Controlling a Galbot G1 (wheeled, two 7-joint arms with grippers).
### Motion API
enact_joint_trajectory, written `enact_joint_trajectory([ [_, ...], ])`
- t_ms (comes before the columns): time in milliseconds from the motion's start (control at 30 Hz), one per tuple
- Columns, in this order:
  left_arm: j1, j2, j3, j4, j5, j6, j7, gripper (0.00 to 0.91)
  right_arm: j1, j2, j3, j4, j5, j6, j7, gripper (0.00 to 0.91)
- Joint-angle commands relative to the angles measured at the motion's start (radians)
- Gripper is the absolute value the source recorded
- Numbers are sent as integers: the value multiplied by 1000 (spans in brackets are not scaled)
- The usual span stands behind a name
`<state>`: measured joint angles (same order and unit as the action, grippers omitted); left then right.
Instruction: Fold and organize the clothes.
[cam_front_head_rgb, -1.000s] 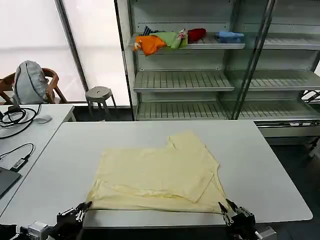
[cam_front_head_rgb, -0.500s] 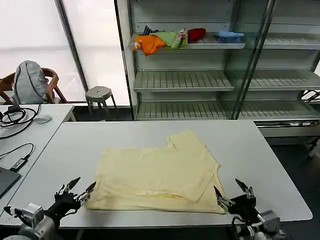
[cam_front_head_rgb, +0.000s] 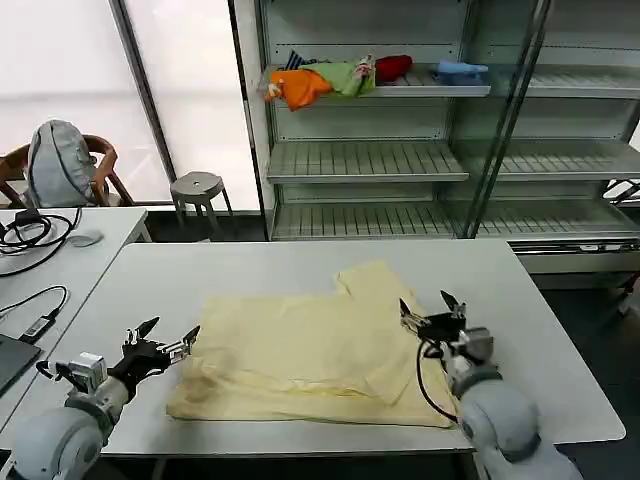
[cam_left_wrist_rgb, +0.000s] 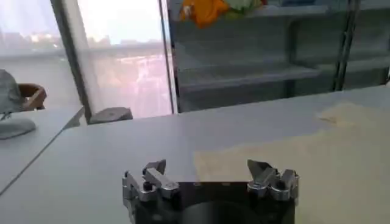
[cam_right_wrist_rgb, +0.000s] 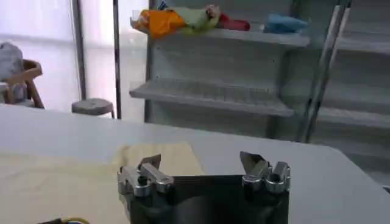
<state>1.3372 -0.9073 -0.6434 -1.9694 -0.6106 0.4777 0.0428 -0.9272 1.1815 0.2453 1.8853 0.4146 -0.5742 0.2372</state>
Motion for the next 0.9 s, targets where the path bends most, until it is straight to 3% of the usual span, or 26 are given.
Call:
enact_joint_trajectory([
  [33, -217, 12, 103, 200, -56, 21, -14, 907, 372, 131, -120, -401, 11, -6, 21, 907],
  [400, -368, -1, 235, 343, -60, 28, 12, 907, 469, 238, -70, -701, 4, -1, 5, 907],
  [600, -416, -17, 280, 388, -41, 21, 24, 907, 492, 279, -46, -827, -46, 42, -32, 907],
  [900, -463, -31, 314, 444, -29, 13, 28, 907, 513, 312, -38, -912, -64, 89, -65, 907],
])
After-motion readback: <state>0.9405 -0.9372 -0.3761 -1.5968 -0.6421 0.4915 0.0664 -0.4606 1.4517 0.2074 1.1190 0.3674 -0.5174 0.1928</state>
